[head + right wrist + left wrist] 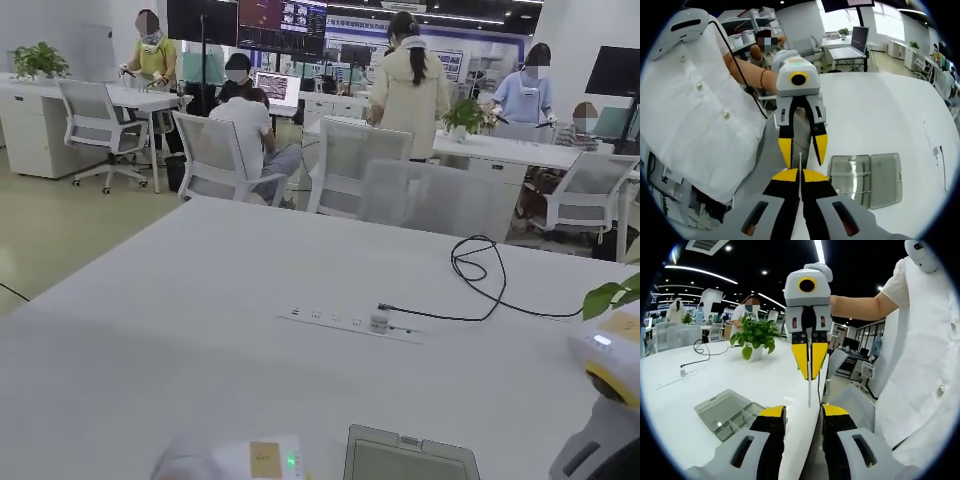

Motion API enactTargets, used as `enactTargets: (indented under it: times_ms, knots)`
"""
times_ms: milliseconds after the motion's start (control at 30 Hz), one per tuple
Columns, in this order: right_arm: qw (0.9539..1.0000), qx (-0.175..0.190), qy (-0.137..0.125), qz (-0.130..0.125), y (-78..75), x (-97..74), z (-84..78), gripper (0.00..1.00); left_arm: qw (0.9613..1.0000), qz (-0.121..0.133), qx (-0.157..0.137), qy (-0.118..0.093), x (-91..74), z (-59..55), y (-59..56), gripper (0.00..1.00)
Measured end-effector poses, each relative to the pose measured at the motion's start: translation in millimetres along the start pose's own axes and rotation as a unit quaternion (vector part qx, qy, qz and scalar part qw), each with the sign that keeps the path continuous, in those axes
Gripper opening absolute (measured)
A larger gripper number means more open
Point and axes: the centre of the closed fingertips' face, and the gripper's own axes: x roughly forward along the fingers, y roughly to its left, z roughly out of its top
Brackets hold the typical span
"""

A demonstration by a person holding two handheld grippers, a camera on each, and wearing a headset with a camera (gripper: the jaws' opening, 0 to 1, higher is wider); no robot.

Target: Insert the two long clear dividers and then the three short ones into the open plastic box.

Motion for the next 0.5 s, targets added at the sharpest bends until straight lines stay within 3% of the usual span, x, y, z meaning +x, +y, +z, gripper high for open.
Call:
enactTargets:
  times_ms: [233,500]
  knots:
    - [0.9998,0.004,-0.008,-0.015,-11.9,-1.3,1.5,0.03,0.9993,0.034,0.010,0.012,-9.0,-13.4,14.3,0.49]
    - [0.9994,0.007,-0.011,-0.032,-28.3,2.4,2.6,0.03,0.9980,0.054,0.021,0.024,-16.0,-25.4,23.0,0.66]
